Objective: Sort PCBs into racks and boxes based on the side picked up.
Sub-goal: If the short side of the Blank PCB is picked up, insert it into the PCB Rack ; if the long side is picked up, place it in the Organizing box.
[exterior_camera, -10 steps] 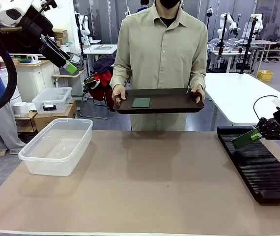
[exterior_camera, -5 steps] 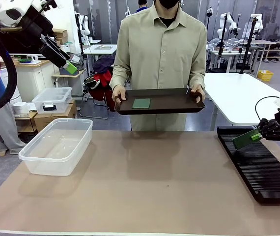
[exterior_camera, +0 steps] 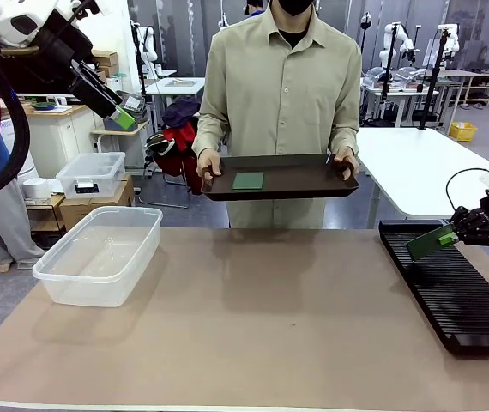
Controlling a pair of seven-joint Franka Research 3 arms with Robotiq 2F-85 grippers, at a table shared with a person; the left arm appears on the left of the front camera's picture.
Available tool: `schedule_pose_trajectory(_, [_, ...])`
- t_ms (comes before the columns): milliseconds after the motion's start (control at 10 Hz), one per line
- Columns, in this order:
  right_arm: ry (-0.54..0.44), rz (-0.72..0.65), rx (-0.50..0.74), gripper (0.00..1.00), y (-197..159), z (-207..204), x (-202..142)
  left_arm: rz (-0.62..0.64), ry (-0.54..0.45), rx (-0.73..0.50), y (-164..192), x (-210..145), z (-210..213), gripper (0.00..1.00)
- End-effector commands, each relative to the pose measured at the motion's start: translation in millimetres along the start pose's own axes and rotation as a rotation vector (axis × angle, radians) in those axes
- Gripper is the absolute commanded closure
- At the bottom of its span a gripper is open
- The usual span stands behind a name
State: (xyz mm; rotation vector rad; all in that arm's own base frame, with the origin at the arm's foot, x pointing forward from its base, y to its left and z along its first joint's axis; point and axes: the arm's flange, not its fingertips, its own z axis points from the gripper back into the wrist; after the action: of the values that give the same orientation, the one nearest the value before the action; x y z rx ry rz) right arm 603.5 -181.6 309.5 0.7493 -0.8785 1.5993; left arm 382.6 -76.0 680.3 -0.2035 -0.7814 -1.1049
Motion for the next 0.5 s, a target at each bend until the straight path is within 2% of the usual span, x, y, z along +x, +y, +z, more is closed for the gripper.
schedule_pose_trajectory(0, [0.0,0.001,-0.03,0.98,-8.3,-7.5,-7.3,0.001,0.009,0.005,0.2,-1.0,-0.6,0.0])
schedule_pose_trajectory(400, [0.008,0.011,-0.039,0.98,-7.9,-7.6,-7.2,0.001,0.009,0.005,0.2,-1.0,-0.6,0.0])
